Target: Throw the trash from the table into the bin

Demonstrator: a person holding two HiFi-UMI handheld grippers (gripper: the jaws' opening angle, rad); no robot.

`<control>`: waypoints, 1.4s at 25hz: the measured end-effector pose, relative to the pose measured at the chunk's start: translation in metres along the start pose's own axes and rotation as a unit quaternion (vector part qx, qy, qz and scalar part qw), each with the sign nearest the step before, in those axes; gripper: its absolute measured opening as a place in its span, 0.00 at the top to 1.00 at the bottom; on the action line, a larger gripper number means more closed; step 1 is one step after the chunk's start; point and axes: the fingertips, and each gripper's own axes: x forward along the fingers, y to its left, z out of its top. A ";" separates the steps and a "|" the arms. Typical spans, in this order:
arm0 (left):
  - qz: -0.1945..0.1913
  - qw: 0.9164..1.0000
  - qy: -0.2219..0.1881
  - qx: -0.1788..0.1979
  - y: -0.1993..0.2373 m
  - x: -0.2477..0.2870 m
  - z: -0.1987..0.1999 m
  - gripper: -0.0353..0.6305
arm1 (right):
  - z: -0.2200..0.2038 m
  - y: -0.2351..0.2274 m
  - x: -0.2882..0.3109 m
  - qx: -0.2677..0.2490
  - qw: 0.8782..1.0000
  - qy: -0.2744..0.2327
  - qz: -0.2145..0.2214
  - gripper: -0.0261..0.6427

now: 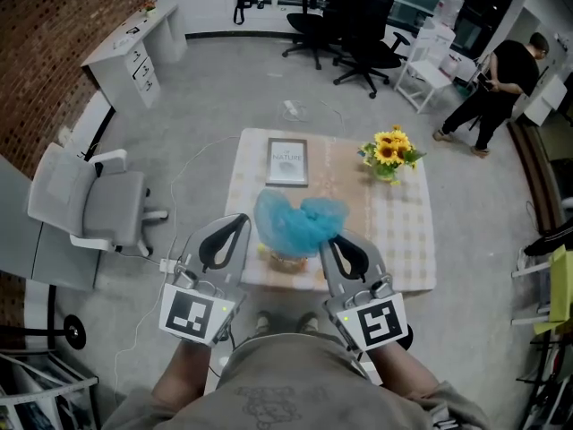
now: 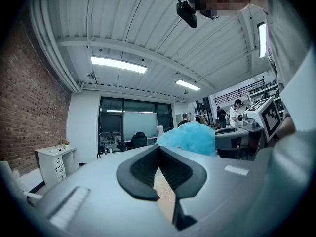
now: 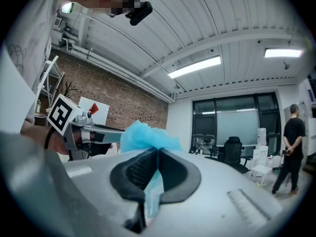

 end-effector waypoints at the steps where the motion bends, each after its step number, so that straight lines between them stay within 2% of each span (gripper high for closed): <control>1: 0.000 1.000 0.002 0.000 0.002 -0.002 -0.001 0.94 | -0.001 0.003 0.001 0.000 1.000 0.003 -0.001 0.95; 6: -0.021 1.000 0.006 -0.006 0.002 -0.005 -0.007 0.94 | -0.006 0.007 -0.003 -0.001 1.000 0.014 -0.027 0.95; 10: -0.062 0.998 -0.009 -0.009 -0.011 0.004 -0.016 0.94 | -0.013 -0.006 -0.014 -0.007 0.997 0.020 -0.069 0.95; 13: -0.110 0.994 -0.018 -0.009 -0.031 0.017 -0.007 0.94 | -0.005 -0.023 -0.037 -0.017 0.992 0.034 -0.123 0.95; 18: -0.202 0.979 -0.039 -0.010 -0.089 0.040 0.016 0.94 | 0.014 -0.057 -0.106 -0.043 0.971 0.060 -0.227 0.95; 21: -0.280 0.958 -0.053 -0.029 -0.151 0.059 0.013 0.94 | 0.009 -0.084 -0.174 -0.052 0.946 0.072 -0.312 0.95; 25: -0.376 0.924 -0.058 -0.039 -0.250 0.071 0.011 0.94 | 0.008 -0.114 -0.274 -0.061 0.904 0.080 -0.416 0.95; 29: -0.457 0.886 -0.061 -0.052 -0.355 0.060 0.025 0.94 | 0.012 -0.123 -0.376 -0.062 0.865 0.081 -0.492 0.95; 31: -0.488 0.869 -0.059 -0.057 -0.402 0.050 0.029 0.94 | 0.011 -0.124 -0.423 -0.057 0.850 0.081 -0.518 0.95; 33: -0.506 0.858 -0.057 -0.062 -0.442 0.043 0.033 0.94 | 0.008 -0.127 -0.463 -0.051 0.840 0.082 -0.534 0.95; 35: -0.515 0.853 -0.052 -0.066 -0.474 0.037 0.036 0.94 | 0.006 -0.129 -0.493 -0.048 0.836 0.082 -0.541 0.95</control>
